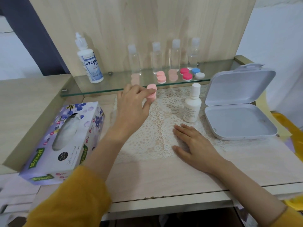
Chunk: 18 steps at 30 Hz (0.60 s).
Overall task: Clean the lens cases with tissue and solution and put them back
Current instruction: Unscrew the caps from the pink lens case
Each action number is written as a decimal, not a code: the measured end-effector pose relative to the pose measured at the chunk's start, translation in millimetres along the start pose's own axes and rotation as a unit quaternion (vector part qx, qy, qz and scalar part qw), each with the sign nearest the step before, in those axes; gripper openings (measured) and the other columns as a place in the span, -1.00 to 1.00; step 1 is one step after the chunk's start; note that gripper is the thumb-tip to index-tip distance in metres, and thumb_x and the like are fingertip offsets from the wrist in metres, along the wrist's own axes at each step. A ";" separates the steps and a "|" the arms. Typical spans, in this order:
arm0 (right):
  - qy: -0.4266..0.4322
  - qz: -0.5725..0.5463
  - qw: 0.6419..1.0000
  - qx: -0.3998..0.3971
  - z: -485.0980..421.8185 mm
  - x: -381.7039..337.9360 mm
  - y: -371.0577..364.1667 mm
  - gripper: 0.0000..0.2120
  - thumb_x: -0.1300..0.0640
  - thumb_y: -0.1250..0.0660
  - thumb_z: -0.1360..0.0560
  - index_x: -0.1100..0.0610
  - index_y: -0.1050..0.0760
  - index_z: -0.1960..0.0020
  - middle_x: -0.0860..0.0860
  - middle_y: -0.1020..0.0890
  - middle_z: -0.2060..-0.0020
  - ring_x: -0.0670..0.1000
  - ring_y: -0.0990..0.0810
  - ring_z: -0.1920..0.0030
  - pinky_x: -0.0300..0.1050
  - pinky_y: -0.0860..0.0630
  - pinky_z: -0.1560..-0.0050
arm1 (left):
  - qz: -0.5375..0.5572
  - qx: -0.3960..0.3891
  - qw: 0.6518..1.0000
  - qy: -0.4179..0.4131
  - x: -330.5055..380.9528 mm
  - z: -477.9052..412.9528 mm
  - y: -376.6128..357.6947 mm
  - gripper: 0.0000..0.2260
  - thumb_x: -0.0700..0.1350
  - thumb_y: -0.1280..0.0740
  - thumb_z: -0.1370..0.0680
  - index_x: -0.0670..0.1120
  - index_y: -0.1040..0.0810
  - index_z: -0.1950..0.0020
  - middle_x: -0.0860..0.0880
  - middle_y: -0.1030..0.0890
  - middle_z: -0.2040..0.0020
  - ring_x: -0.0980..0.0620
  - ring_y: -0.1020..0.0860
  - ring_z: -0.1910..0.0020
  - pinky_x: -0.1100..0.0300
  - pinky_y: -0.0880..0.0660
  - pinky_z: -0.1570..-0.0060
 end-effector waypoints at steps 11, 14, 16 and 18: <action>0.003 -0.001 1.000 0.002 1.1 -6.0 5.7 -0.39 -0.20 -0.07 -0.49 0.07 -0.19 -0.45 -0.11 -0.17 -0.46 -0.10 -0.05 -0.47 -0.34 0.13 -0.35 | 0.155 -0.095 0.983 0.025 15.3 98.2 -34.8 -0.73 -0.13 -0.20 -0.47 -0.15 -0.61 -0.07 -0.09 -0.55 0.12 0.09 -0.37 0.08 0.53 -0.21 -0.04; 0.003 -0.012 1.000 0.013 0.1 -7.1 8.5 -0.46 -0.11 -0.19 -0.53 0.09 -0.24 -0.43 -0.09 -0.23 -0.44 -0.09 -0.11 -0.46 -0.35 0.09 -0.34 | 0.179 -0.117 0.976 0.035 15.9 106.4 -40.0 -0.73 -0.14 -0.19 -0.48 -0.11 -0.60 -0.09 -0.08 -0.55 0.10 0.11 -0.38 0.08 0.53 -0.24 -0.04; 0.002 -0.022 0.999 0.022 -1.1 -6.1 9.9 -0.48 -0.08 -0.24 -0.51 0.10 -0.29 -0.41 -0.07 -0.28 -0.42 -0.08 -0.16 -0.44 -0.36 0.05 -0.32 | 0.199 -0.132 0.970 0.037 16.6 107.4 -41.8 -0.73 -0.16 -0.18 -0.48 -0.07 -0.59 -0.10 -0.06 -0.56 0.07 0.11 -0.41 0.06 0.49 -0.27 -0.03; -0.001 -0.033 0.999 0.026 -2.0 -6.3 11.1 -0.49 -0.03 -0.30 -0.49 0.09 -0.33 -0.39 -0.07 -0.32 -0.40 -0.07 -0.19 -0.43 -0.37 0.02 -0.31 | 0.219 -0.144 0.964 0.035 17.8 106.9 -42.3 -0.74 -0.17 -0.19 -0.48 0.00 -0.57 -0.10 -0.05 -0.58 0.05 0.09 -0.43 0.05 0.46 -0.29 -0.03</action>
Point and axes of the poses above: each hand's wrist, its own z-axis away from the middle knuckle, its own y-axis out of the back of the hand, x = y × z, the point moved 6 cm from there along -z, towards the middle knuckle
